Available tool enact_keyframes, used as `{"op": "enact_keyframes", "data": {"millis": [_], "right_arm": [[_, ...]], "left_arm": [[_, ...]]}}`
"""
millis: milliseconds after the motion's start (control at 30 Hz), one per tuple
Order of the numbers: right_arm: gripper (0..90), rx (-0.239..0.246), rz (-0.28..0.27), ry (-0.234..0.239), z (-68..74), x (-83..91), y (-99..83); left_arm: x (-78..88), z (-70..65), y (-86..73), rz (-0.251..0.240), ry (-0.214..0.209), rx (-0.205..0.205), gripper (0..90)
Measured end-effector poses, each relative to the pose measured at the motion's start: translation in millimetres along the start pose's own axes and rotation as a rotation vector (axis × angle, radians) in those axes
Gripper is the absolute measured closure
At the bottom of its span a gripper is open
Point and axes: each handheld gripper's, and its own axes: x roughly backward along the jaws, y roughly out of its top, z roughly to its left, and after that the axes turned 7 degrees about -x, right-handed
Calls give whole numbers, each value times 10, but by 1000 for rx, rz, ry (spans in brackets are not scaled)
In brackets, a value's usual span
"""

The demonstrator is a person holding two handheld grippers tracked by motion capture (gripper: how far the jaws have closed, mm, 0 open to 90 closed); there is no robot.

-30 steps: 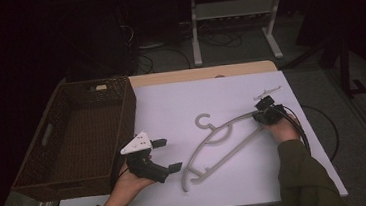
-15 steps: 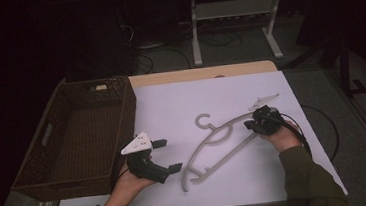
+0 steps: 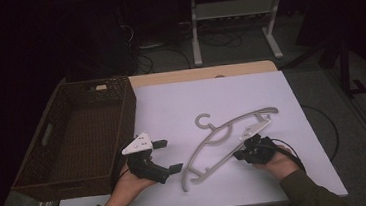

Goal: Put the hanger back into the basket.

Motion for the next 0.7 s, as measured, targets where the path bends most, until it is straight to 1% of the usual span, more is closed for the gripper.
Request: {"op": "enact_keyframes", "data": {"millis": [33, 133, 200, 233, 267, 300, 333, 367, 467, 500, 533, 567, 600, 633, 667, 700], "right_arm": [[893, 13, 11, 7, 28, -31, -1], [893, 21, 14, 13, 63, -64, 11], [893, 36, 9, 38, 122, -108, 37], [893, 36, 9, 38, 122, -108, 37], [893, 38, 6, 56, 175, -140, 55], [893, 38, 6, 56, 175, -140, 55], [893, 55, 6, 60, 220, -174, 82], [893, 62, 3, 64, 236, -184, 101], [893, 61, -41, 77, 285, -221, 196], [893, 61, -41, 77, 285, -221, 196], [893, 71, -46, 78, 315, -273, 292], [893, 71, -46, 78, 315, -273, 292], [894, 70, -45, 81, 332, -330, 353], [894, 70, -45, 81, 332, -330, 353], [894, 74, -41, 80, 338, -412, 411], [894, 74, -41, 80, 338, -412, 411]], "left_arm": [[-2, -2, 1, 0, 0, 0, 0], [-6, -5, 0, -1, 0, 3, 0], [-9, -5, -4, 0, 0, 4, 0], [-10, -5, -5, -1, 0, 5, 0], [-11, -4, -5, -1, -1, 5, 0], [-12, -4, -5, 0, -1, 5, 0], [-14, -4, -5, 0, -1, 5, 0], [-14, -4, -5, 2, -1, 3, 0], [-16, -3, -2, 6, -2, 1, 0], [-16, -3, -2, 6, -2, 1, 0], [-18, -6, -1, 6, -2, 1, 0], [-18, -8, -1, 7, -3, -1, 0], [-18, -9, 0, 8, -3, -2, 0], [-18, -12, 0, 8, -3, -2, 0], [-18, -13, -1, 7, -4, -1, 0], [-18, -13, -1, 7, -4, -1, 0]]}}
